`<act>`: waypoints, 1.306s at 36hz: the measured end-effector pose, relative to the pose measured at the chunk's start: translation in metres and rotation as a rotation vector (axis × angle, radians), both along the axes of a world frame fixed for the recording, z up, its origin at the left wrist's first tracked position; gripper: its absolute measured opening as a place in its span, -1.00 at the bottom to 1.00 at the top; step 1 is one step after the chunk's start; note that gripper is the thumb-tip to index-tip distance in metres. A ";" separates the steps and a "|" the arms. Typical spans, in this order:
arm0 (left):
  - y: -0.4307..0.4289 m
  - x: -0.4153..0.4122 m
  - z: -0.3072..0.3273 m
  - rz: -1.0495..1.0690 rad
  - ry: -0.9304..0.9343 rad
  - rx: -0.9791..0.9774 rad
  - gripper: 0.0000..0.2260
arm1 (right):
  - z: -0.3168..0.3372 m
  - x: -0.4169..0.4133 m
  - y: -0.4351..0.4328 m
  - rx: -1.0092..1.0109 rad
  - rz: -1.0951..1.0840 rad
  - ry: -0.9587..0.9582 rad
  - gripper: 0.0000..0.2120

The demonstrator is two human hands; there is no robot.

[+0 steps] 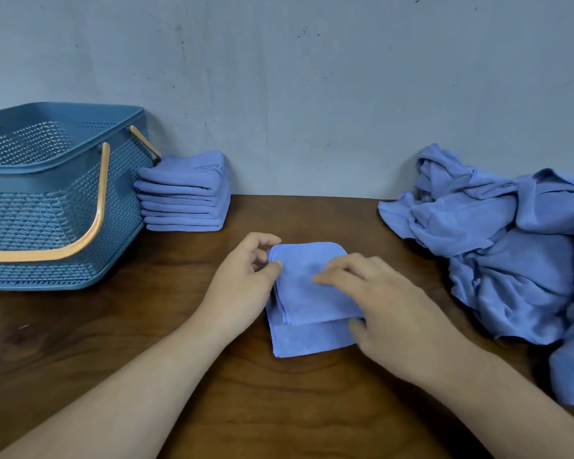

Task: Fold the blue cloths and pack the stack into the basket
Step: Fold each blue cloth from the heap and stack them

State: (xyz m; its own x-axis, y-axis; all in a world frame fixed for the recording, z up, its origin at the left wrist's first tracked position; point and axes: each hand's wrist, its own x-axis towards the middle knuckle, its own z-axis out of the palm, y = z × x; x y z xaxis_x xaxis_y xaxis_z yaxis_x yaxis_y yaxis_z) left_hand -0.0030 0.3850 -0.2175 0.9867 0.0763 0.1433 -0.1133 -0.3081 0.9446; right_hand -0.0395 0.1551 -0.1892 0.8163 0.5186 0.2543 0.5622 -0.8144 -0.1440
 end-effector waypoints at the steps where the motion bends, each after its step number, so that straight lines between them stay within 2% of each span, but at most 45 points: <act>1: 0.000 0.001 0.000 0.007 0.010 -0.001 -0.74 | 0.001 0.001 -0.005 0.001 -0.049 0.012 -0.28; 6: 0.001 0.002 -0.001 0.044 0.046 0.018 -0.83 | -0.001 0.007 -0.012 -0.004 -0.152 0.131 -0.30; 13: 0.000 0.001 0.001 0.088 0.058 0.003 -0.88 | 0.006 0.009 -0.014 -0.100 -0.193 0.099 -0.55; 16: 0.000 -0.001 0.003 0.111 0.048 0.026 -0.89 | 0.009 0.006 -0.013 -0.199 -0.143 0.176 -0.48; 19: -0.002 -0.003 0.001 0.122 0.030 0.111 -0.79 | 0.010 0.003 -0.015 -0.201 -0.115 0.201 -0.42; 21: -0.003 -0.006 -0.002 0.129 -0.043 0.233 -0.68 | 0.008 0.001 -0.017 -0.215 -0.099 0.147 -0.40; 24: -0.006 -0.012 -0.001 0.074 -0.300 0.456 -0.65 | 0.004 -0.001 -0.017 -0.142 -0.095 0.081 -0.27; 26: -0.009 -0.016 0.001 -0.025 -0.398 0.546 -0.72 | 0.001 0.002 -0.016 0.007 -0.088 0.035 -0.40; 29: -0.016 -0.020 -0.005 -0.202 -0.258 0.720 -0.61 | -0.007 0.015 -0.014 0.287 -0.061 -0.025 -0.72; 31: -0.018 -0.021 -0.009 -0.269 -0.136 0.821 -0.49 | -0.014 0.025 -0.015 0.382 0.000 0.038 -0.70; 35: -0.018 -0.022 -0.006 -0.342 -0.065 0.884 -0.38 | -0.021 0.038 -0.024 0.253 0.121 0.311 -0.43; 38: -0.019 -0.023 -0.007 -0.328 -0.069 0.862 -0.29 | -0.019 0.038 -0.030 0.092 0.110 0.419 -0.34; 41: -0.018 -0.022 -0.009 -0.272 -0.060 0.795 -0.17 | -0.011 0.034 -0.030 -0.032 0.063 0.457 -0.33; 44: -0.016 -0.022 -0.007 -0.280 -0.037 0.853 -0.17 | -0.003 0.029 -0.032 -0.064 0.027 0.456 -0.34; 47: -0.015 -0.023 -0.005 -0.366 -0.027 0.882 -0.18 | 0.001 0.026 -0.036 -0.010 -0.021 0.296 -0.54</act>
State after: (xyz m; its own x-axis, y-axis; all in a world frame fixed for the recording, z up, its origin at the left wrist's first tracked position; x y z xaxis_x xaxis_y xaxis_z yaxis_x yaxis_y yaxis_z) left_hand -0.0264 0.3698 -0.2222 0.9235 -0.3829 0.0250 -0.3624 -0.8489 0.3848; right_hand -0.0132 0.1191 -0.1881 0.8650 0.5018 -0.0020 0.4796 -0.8278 -0.2910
